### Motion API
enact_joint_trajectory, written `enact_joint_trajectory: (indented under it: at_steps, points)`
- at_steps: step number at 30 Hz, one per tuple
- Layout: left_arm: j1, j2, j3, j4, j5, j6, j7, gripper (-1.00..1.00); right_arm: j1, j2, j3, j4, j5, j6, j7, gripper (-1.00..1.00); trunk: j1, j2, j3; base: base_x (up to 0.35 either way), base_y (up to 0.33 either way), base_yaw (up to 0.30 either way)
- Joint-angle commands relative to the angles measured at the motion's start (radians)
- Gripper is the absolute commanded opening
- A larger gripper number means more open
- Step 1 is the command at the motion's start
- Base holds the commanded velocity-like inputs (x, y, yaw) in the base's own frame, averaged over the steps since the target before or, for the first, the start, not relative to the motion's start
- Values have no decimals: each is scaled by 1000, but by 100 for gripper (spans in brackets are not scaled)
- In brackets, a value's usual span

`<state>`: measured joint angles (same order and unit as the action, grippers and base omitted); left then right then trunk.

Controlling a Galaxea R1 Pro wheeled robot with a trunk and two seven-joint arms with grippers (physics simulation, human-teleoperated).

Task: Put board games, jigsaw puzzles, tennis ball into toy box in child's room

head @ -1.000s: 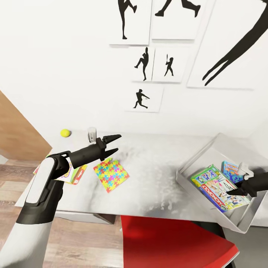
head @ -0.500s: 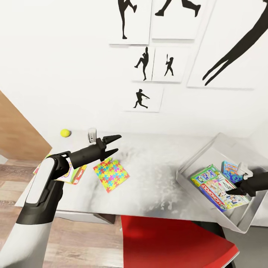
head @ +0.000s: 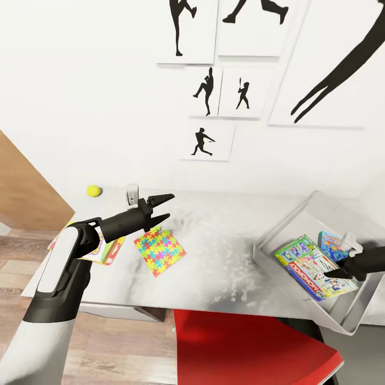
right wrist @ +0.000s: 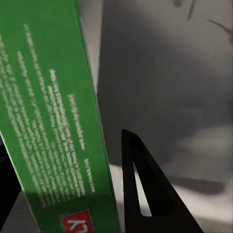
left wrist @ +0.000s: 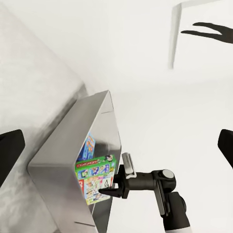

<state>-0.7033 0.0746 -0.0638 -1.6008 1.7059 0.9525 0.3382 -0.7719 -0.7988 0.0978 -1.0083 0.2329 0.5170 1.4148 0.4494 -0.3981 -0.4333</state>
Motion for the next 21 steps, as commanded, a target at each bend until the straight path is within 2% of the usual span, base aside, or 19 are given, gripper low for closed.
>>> enact_joint_trajectory:
  at_steps: [1, 21]
  points:
    - [-1, 1, -1, -1, 11, 0, 10, 100, -1, -1, 2, -1, 3, 11, 3, -100, 1, -2, -2, 0, 0, 0]
    - [2, 1, -1, -1, 9, 0, 10, 100, -1, 0, 2, 0, 3, 11, -2, -100, 1, -2, -2, 0, 0, 0]
